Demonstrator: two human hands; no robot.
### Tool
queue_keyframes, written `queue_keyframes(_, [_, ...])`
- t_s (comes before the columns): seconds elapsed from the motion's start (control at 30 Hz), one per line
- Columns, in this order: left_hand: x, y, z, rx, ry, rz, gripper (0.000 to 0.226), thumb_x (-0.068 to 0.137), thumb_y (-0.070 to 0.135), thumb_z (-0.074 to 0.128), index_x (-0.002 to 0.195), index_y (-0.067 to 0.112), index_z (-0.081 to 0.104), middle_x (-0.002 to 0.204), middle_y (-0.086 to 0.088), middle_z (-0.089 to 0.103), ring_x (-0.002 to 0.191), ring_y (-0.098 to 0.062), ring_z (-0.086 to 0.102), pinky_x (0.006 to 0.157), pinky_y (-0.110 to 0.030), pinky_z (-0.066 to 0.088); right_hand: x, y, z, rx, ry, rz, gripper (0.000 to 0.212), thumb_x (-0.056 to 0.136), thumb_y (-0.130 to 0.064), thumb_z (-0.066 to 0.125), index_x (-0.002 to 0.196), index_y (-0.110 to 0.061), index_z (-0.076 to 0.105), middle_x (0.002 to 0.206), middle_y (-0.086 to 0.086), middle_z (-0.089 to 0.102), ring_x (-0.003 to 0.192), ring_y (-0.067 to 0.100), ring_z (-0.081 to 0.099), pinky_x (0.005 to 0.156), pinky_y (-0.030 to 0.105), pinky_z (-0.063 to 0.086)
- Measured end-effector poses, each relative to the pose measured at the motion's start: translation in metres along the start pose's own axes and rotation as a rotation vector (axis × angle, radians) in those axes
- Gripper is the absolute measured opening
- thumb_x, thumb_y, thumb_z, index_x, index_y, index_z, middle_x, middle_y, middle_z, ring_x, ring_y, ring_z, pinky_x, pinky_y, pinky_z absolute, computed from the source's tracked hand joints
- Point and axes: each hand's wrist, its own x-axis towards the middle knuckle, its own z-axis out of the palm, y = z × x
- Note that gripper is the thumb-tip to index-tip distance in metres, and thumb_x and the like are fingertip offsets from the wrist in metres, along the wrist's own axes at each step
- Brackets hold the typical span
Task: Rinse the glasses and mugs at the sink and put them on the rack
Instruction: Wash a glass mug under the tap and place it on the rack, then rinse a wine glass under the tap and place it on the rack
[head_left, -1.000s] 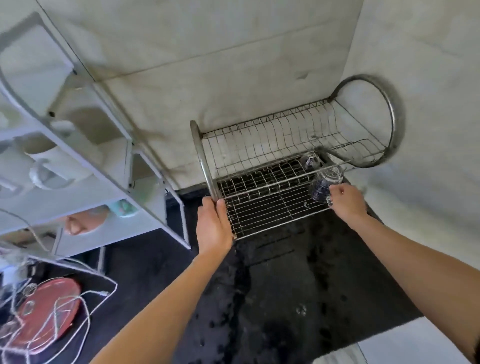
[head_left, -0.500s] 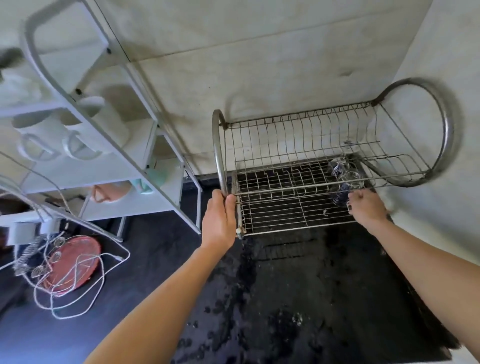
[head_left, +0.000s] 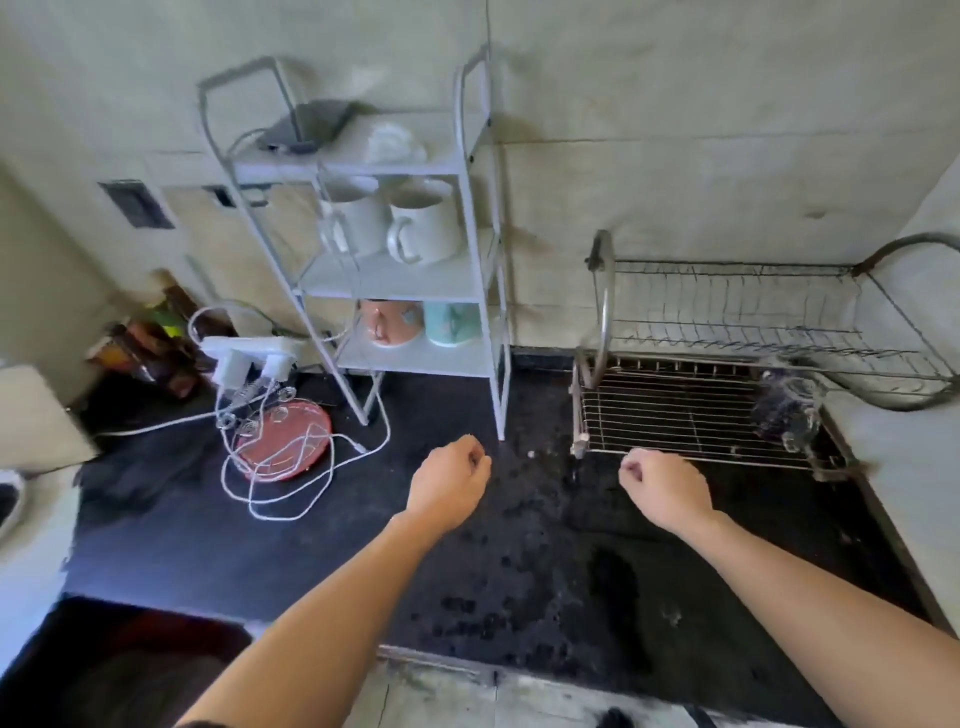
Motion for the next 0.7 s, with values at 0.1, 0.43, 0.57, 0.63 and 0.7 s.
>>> queue_keyframes(0.1, [-0.049,-0.063,-0.035,0.052,0.06,-0.083,0.021,0.095,0.032,0.047,0.101,0.017,0.06,0.094,-0.001,0.068,0.091,-0.025,0.06,0.072,-0.033,0.047,-0.03,-0.082,0.033,-0.012,-0.058,-0.159,0.018,0.094,-0.037,0.052,0.102,-0.031,0.067,0.098,-0.007,0.071,0.092,0.02,0.066,0.074,0.031,0.05])
queue_keyframes(0.43, [-0.21,-0.254,-0.146,0.103,0.271,-0.447,0.018,0.091,0.032,0.047,0.093,0.017,0.058,0.094,-0.003,0.067,0.091,-0.028,0.061,0.072,-0.035,0.048,-0.111,-0.335,0.105,-0.078,-0.168,-0.632,0.022,0.091,-0.037,0.05,0.104,-0.029,0.067,0.104,-0.007,0.07,0.096,0.022,0.064,0.078,0.032,0.049])
queue_keyframes(0.57, [-0.256,-0.307,-0.178,0.061,0.359,-0.554,0.016,0.095,0.031,0.047,0.088,0.022,0.058,0.084,0.003,0.064,0.073,-0.015,0.058,0.058,-0.028,0.043,-0.129,-0.426,0.125,-0.119,-0.222,-0.814,0.022,0.093,-0.037,0.05,0.106,-0.027,0.065,0.106,-0.004,0.07,0.097,0.022,0.063,0.077,0.032,0.048])
queue_keyframes(0.63, [-0.274,-0.336,-0.19,0.066,0.395,-0.626,0.015,0.095,0.031,0.046,0.092,0.023,0.058,0.085,0.003,0.064,0.073,-0.014,0.055,0.061,-0.028,0.041,-0.135,-0.468,0.141,-0.139,-0.26,-0.895,0.023,0.095,-0.036,0.049,0.108,-0.026,0.065,0.107,-0.003,0.07,0.096,0.022,0.063,0.075,0.031,0.048])
queue_keyframes(0.7, [-0.288,-0.368,-0.203,0.069,0.43,-0.706,0.017,0.094,0.031,0.045,0.094,0.021,0.059,0.091,0.0,0.066,0.078,-0.019,0.056,0.065,-0.03,0.043,-0.139,-0.509,0.16,-0.15,-0.295,-0.97,0.023,0.095,-0.036,0.049,0.108,-0.026,0.064,0.108,-0.003,0.07,0.094,0.02,0.064,0.075,0.03,0.05])
